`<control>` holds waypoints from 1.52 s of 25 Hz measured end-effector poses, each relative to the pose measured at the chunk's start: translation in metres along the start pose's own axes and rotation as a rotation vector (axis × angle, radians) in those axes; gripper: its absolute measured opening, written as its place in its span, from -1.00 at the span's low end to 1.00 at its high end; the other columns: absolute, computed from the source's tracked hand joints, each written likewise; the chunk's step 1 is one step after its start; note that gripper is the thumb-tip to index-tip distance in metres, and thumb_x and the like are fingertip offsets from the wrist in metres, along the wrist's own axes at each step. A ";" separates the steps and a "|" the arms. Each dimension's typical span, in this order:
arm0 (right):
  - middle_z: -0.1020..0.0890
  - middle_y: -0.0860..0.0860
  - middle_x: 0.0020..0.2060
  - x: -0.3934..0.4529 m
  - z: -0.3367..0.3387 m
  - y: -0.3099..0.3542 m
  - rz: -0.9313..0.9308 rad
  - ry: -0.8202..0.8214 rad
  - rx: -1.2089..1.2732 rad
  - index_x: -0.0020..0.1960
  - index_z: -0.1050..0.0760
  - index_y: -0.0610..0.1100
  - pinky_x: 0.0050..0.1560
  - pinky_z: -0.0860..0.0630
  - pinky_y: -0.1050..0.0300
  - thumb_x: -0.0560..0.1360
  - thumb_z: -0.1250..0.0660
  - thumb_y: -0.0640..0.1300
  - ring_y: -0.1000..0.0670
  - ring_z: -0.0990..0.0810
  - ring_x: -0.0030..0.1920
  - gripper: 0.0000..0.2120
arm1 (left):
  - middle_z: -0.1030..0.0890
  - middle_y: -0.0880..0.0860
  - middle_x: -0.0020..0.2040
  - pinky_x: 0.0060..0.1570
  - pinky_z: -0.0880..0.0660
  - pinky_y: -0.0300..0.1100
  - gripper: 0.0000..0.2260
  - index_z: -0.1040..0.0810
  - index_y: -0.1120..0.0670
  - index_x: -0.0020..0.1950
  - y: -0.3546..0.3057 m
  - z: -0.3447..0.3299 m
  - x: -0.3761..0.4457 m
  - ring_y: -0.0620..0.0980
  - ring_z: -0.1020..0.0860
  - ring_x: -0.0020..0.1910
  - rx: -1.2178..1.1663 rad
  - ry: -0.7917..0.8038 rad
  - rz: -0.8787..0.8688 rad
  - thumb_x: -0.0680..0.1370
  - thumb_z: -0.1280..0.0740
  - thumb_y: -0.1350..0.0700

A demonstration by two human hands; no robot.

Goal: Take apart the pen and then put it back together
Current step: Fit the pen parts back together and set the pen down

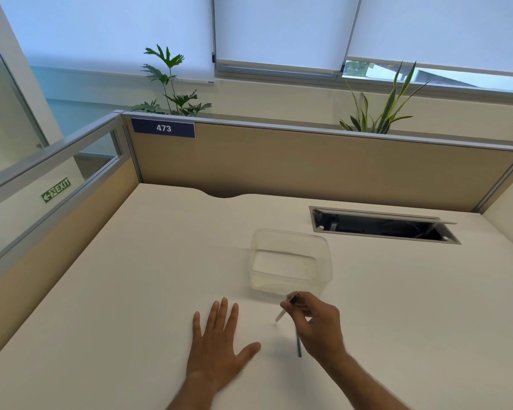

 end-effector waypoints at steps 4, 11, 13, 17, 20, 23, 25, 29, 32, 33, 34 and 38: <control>-0.73 0.15 -0.28 0.002 -0.001 0.003 0.011 0.021 -0.026 -0.13 -0.64 -0.09 -0.24 -0.64 0.16 0.42 -0.54 -0.15 0.19 -0.70 -0.25 -0.90 | -0.24 0.10 0.54 0.40 0.10 0.23 -0.16 -0.26 0.04 0.52 0.000 0.000 -0.001 0.09 -0.16 0.52 0.008 0.004 0.000 0.44 0.02 -0.51; -0.67 0.17 -0.21 0.002 0.019 0.025 0.140 -0.158 0.016 -0.08 -0.59 -0.12 -0.13 -0.52 0.49 0.46 -0.44 -0.15 0.26 -0.65 -0.17 -0.93 | -0.37 0.11 0.48 0.39 0.10 0.21 -0.20 -0.38 0.06 0.46 -0.002 0.003 -0.001 0.02 -0.11 0.46 0.011 0.000 -0.002 0.44 -0.07 -0.49; -0.67 0.17 -0.22 0.000 0.012 0.021 0.138 -0.087 -0.013 -0.06 -0.57 -0.10 -0.14 -0.57 0.42 0.49 -0.41 -0.12 0.23 -0.66 -0.19 -0.93 | -0.36 0.12 0.48 0.39 0.07 0.22 -0.20 -0.37 0.06 0.46 -0.002 0.003 -0.001 0.02 -0.09 0.46 0.008 -0.005 -0.005 0.44 -0.07 -0.49; -0.69 0.06 -0.35 -0.004 -0.019 0.002 0.050 0.220 -0.228 -0.07 -0.53 -0.07 -0.25 -0.61 0.01 0.56 -0.36 -0.05 0.01 -0.66 -0.34 -0.91 | -0.36 0.13 0.48 0.38 0.04 0.23 -0.19 -0.37 0.07 0.46 -0.002 0.003 -0.001 0.03 -0.10 0.46 -0.006 0.003 -0.006 0.44 -0.07 -0.48; -0.69 0.11 -0.34 -0.003 -0.010 0.010 0.105 0.129 -0.184 -0.08 -0.55 -0.05 -0.25 -0.62 0.03 0.55 -0.39 -0.09 0.09 -0.67 -0.31 -0.95 | -0.36 0.13 0.48 0.38 0.07 0.22 -0.20 -0.37 0.06 0.46 -0.001 0.003 -0.001 0.04 -0.11 0.47 -0.017 0.010 0.001 0.44 -0.09 -0.48; -0.69 0.14 -0.30 -0.001 -0.005 0.018 0.128 0.088 -0.142 -0.09 -0.54 -0.04 -0.23 -0.64 0.05 0.54 -0.38 -0.09 0.13 -0.68 -0.26 -0.95 | -0.38 0.12 0.47 0.37 0.02 0.24 -0.20 -0.38 0.06 0.45 -0.002 0.001 0.000 0.09 -0.26 0.49 -0.021 0.016 -0.004 0.44 -0.07 -0.49; -0.68 0.16 -0.31 0.000 -0.002 0.021 0.143 0.063 -0.130 -0.10 -0.54 -0.04 -0.24 -0.64 0.06 0.53 -0.37 -0.08 0.15 -0.67 -0.27 -0.95 | -0.38 0.12 0.47 0.36 0.02 0.24 -0.19 -0.38 0.06 0.45 -0.002 0.000 0.000 0.12 -0.32 0.46 -0.025 0.010 -0.001 0.44 -0.06 -0.49; -0.65 0.20 -0.33 0.001 0.003 0.025 0.163 0.030 -0.102 -0.11 -0.52 0.00 -0.26 -0.61 0.17 0.51 -0.36 -0.06 0.21 -0.65 -0.29 -0.96 | -0.19 0.07 0.56 0.43 0.18 0.20 -0.13 -0.21 -0.01 0.53 0.002 -0.004 0.003 0.08 -0.10 0.55 -0.052 0.024 0.026 0.41 0.04 -0.54; -0.62 0.23 -0.35 0.002 0.007 0.030 0.165 0.009 -0.070 -0.11 -0.50 0.04 -0.27 -0.54 0.37 0.52 -0.34 -0.02 0.23 -0.62 -0.30 -0.95 | -0.10 -0.04 0.59 0.42 0.31 0.14 -0.11 -0.09 -0.11 0.55 0.005 -0.009 0.010 -0.02 0.03 0.56 -0.115 0.058 0.073 0.34 -0.02 -0.55; -0.62 0.22 -0.36 0.002 0.008 0.032 0.166 0.003 -0.057 -0.11 -0.49 0.05 -0.27 -0.49 0.44 0.52 -0.31 0.01 0.23 -0.61 -0.30 -0.93 | -0.19 -0.07 0.55 0.44 0.25 0.12 -0.13 -0.13 -0.14 0.54 0.002 -0.007 0.012 -0.04 -0.04 0.54 -0.163 0.056 0.074 0.32 -0.10 -0.53; -0.63 0.21 -0.36 0.002 0.009 0.034 0.168 -0.002 -0.041 -0.12 -0.48 0.07 -0.28 -0.46 0.49 0.52 -0.29 0.04 0.22 -0.62 -0.29 -0.92 | -0.30 -0.10 0.50 0.46 0.14 0.08 -0.16 -0.20 -0.15 0.51 -0.003 -0.003 0.014 -0.06 -0.15 0.50 -0.227 0.043 0.058 0.31 -0.20 -0.49; -0.66 0.13 -0.35 0.001 0.008 0.038 0.174 -0.016 0.021 -0.12 -0.51 0.01 -0.29 -0.53 0.38 0.52 -0.32 -0.02 0.15 -0.63 -0.31 -0.92 | -0.59 -0.17 0.21 0.30 -0.24 -0.13 -0.48 -0.52 -0.19 0.29 -0.028 0.016 0.021 -0.14 -0.48 0.24 -0.518 -0.084 0.027 0.35 -0.46 -0.25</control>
Point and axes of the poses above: each hand's wrist, its own x-axis towards the middle knuckle, its own z-axis out of the back of the hand, y = z × x, the point moved 10 cm from there along x, towards the middle knuckle
